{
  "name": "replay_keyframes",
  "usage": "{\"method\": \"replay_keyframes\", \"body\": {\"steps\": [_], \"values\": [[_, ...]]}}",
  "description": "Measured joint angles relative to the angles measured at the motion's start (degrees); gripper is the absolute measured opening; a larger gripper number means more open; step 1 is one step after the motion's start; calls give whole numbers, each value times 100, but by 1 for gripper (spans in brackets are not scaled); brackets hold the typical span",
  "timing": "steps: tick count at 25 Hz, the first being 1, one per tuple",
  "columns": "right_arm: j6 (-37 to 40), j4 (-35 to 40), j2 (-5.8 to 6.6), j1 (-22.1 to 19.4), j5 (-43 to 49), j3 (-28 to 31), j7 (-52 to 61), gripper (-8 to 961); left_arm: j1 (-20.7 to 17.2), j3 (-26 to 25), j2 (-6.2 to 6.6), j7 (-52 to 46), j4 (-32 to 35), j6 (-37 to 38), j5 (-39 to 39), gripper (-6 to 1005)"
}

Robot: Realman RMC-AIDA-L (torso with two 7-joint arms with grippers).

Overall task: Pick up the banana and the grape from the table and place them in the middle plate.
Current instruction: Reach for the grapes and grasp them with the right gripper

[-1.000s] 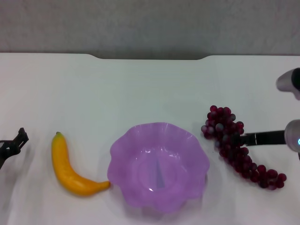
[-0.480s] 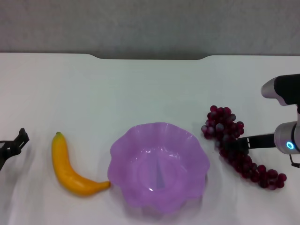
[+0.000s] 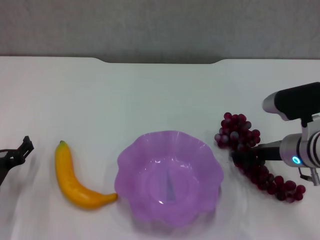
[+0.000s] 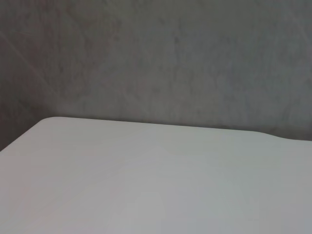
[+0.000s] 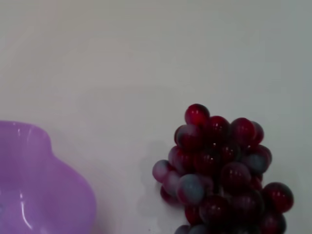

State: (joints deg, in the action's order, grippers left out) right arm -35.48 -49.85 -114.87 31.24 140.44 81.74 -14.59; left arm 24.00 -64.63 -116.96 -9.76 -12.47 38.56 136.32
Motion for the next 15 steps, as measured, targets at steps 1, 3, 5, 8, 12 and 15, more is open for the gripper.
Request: {"method": "replay_keyframes", "body": {"steps": [1,3,5,8,12,15], "values": [[39,10,-1,11,0,-64,7,879,0,0,-1,-3,0,4,0,870],[115,40,-5,25,0,-165,18,879,0,1,-3,-4,1,6,0,870],[207,107,-9,46,0,-239,20,879,0,5,-8,2,3,6,0,869],[335,201,-11,65,1,-317,21,879,0,9,-11,-13,-1,12,0,868],[660,325,-11,74,1,-528,24,879,0,-10,-11,-26,-2,21,0,867],[801,398,-18,80,1,-659,30,879,4,-3,-10,-27,-2,23,0,866]]}}
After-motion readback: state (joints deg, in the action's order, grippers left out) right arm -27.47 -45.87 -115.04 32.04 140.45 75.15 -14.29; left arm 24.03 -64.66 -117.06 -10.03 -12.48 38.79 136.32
